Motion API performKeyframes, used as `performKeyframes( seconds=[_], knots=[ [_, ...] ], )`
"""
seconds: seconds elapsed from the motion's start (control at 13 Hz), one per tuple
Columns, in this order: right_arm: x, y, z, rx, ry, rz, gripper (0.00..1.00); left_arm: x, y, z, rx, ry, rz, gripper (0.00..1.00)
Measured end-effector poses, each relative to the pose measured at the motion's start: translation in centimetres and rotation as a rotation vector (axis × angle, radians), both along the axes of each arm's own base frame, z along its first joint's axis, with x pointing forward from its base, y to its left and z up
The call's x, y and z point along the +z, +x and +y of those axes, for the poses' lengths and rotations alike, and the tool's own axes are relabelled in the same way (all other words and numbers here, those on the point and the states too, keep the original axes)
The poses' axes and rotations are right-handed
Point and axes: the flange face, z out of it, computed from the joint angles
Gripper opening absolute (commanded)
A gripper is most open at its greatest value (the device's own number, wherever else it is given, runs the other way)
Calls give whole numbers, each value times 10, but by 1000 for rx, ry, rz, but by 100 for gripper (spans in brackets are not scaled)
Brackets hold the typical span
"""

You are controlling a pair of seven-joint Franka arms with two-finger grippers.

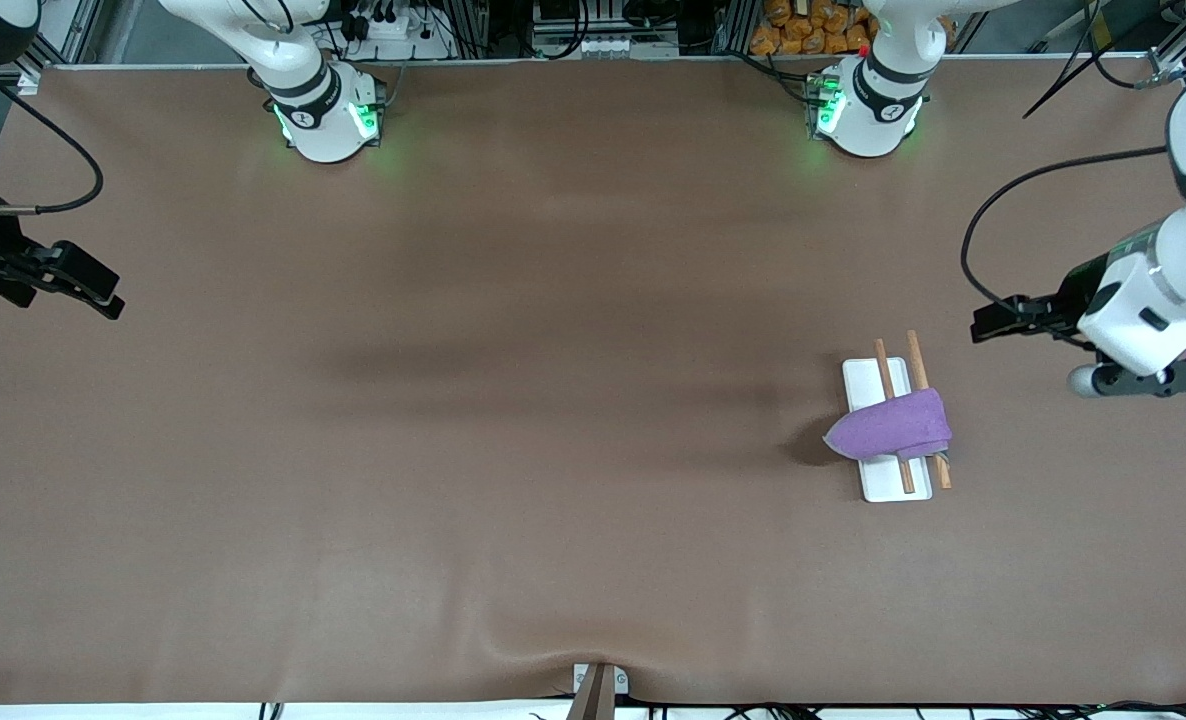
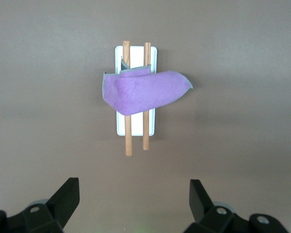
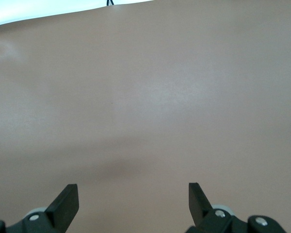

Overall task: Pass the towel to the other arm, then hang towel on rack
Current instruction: 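Open the left gripper and withdraw it from the rack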

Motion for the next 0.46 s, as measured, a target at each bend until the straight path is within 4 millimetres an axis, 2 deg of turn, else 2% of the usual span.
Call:
performKeyframes(
  seconds=[0.46],
  knots=[
    [0,0,-2,-6,4,1,100,27,-26,4,37,21,41,100]
  ],
)
